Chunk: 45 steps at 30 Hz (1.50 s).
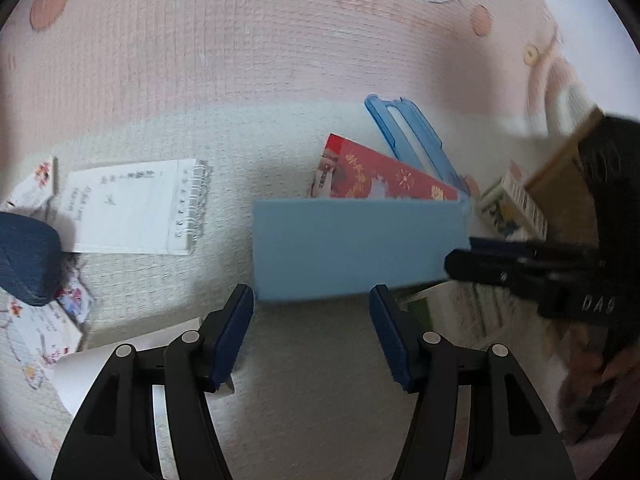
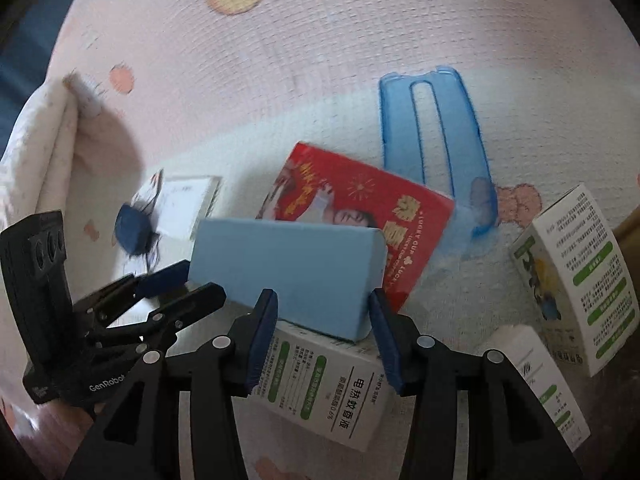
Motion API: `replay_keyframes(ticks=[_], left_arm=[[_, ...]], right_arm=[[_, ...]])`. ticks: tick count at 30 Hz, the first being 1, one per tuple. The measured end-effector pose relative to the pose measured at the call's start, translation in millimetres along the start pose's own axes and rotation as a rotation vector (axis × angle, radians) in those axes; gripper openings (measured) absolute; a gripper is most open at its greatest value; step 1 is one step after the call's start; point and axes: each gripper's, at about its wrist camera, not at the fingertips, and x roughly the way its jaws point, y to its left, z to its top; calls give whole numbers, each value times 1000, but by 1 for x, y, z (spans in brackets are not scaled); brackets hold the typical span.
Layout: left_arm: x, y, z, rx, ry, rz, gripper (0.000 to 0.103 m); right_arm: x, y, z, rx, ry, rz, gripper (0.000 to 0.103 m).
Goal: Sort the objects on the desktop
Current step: 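Close the right gripper on the light-blue glasses case and lift it, then lower the right gripper and regrip the glasses case at its end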
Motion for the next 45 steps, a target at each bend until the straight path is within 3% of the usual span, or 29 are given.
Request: replay_keyframes(ticks=[3, 9, 14, 19, 25, 33, 36, 42, 45], left_arm=[[1, -4, -7, 48, -14, 34, 65], [11, -15, -8, 160, -42, 132, 65], [14, -20, -8, 211, -48, 138, 65], [10, -14, -3, 166, -32, 114, 65], [6, 5, 16, 38, -20, 60, 64], [9, 23, 58, -69, -106, 37, 64], [13, 39, 83, -161, -136, -4, 64], [36, 61, 123, -268, -147, -19, 64], [33, 68, 123, -308, -172, 10, 64]], right_arm=[[9, 12, -1, -37, 4, -5, 45], [12, 11, 2, -7, 106, 12, 45], [17, 16, 2, -41, 99, -24, 45], [21, 21, 5, -54, 107, -53, 48], [11, 13, 17, -15, 69, 4, 48], [9, -13, 63, 115, -18, 90, 49], [11, -23, 83, 157, -57, 135, 54], [25, -43, 116, 235, -91, 163, 55], [29, -53, 119, 281, -91, 139, 57]])
